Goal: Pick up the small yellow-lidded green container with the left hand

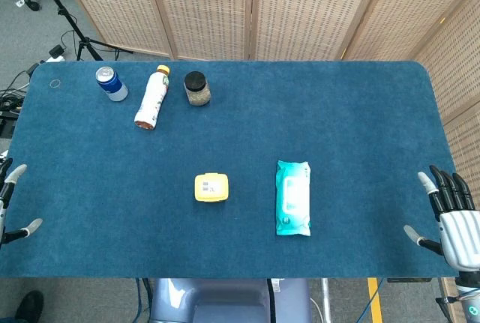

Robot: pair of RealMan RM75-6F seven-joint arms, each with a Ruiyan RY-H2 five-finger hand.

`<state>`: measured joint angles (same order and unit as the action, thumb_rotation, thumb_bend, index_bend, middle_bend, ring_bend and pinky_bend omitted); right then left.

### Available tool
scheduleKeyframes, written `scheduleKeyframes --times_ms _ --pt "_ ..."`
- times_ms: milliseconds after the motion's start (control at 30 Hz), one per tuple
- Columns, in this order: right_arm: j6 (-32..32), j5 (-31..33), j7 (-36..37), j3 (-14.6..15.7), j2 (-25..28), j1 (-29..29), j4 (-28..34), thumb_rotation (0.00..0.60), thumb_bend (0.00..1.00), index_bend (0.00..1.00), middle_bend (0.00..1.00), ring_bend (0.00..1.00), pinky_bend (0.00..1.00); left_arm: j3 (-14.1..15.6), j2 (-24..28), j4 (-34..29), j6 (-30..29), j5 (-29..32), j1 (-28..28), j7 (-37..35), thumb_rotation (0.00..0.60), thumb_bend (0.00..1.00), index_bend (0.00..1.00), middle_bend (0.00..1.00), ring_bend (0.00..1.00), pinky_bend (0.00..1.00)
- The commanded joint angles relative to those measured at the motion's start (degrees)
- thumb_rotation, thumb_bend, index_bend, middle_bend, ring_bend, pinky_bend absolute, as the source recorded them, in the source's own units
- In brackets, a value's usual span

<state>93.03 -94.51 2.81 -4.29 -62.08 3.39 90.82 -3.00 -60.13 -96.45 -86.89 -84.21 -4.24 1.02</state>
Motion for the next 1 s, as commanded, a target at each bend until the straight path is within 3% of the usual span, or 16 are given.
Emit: scheduleKeyframes --times_ms 33,300,400,567,667,767,1000 --pt "0.1 -0.3 0.2 0.2 -0.1 0.1 -0.1 0.600 0.00 0.00 0.00 0.00 0.00 0.1 0.1 -0.1 0.3 0.0 -0.1 0.0 0.600 0.00 0.00 0.00 0.00 0.00" --pt "-0.1 0.3 1.2 0.2 0.1 0.1 0.4 0.600 0.00 0.00 0.00 0.00 0.00 0.9 0.8 -3.7 3.9 -2.3 -2.2 -1.5 0.600 0.00 0.00 0.00 0.00 0.00" --pt "-0.8 0.7 1.6 0.3 0.2 0.3 0.5 0.600 0.00 0.00 0.00 0.00 0.00 -0.2 0.4 -6.8 8.9 -3.3 -6.3 0.2 0.600 0.00 0.00 0.00 0.00 0.00" --pt "-1.3 1.1 2.0 0.3 0.4 0.4 0.7 0.600 0.00 0.00 0.00 0.00 0.00 -2.7 -1.6 -11.0 17.4 0.2 -12.5 4.2 0.600 0.00 0.00 0.00 0.00 0.00" --pt "-1.4 1.4 2.5 0.2 0.6 0.5 0.8 0.600 0.00 0.00 0.00 0.00 0.00 -4.8 -5.2 -11.8 21.9 4.1 -16.6 9.4 0.600 0.00 0.00 0.00 0.00 0.00" --pt "-1.8 2.1 4.2 0.2 1.1 0.4 1.1 0.600 0.00 0.00 0.00 0.00 0.00 -7.5 -14.4 -9.7 29.1 12.5 -23.8 16.9 0.600 0.00 0.00 0.00 0.00 0.00" --pt "-3.4 2.5 6.1 0.7 1.9 0.8 1.6 0.600 0.00 0.00 0.00 0.00 0.00 -8.7 -26.4 -5.6 32.3 26.1 -31.6 27.8 0.600 0.00 0.00 0.00 0.00 0.00"
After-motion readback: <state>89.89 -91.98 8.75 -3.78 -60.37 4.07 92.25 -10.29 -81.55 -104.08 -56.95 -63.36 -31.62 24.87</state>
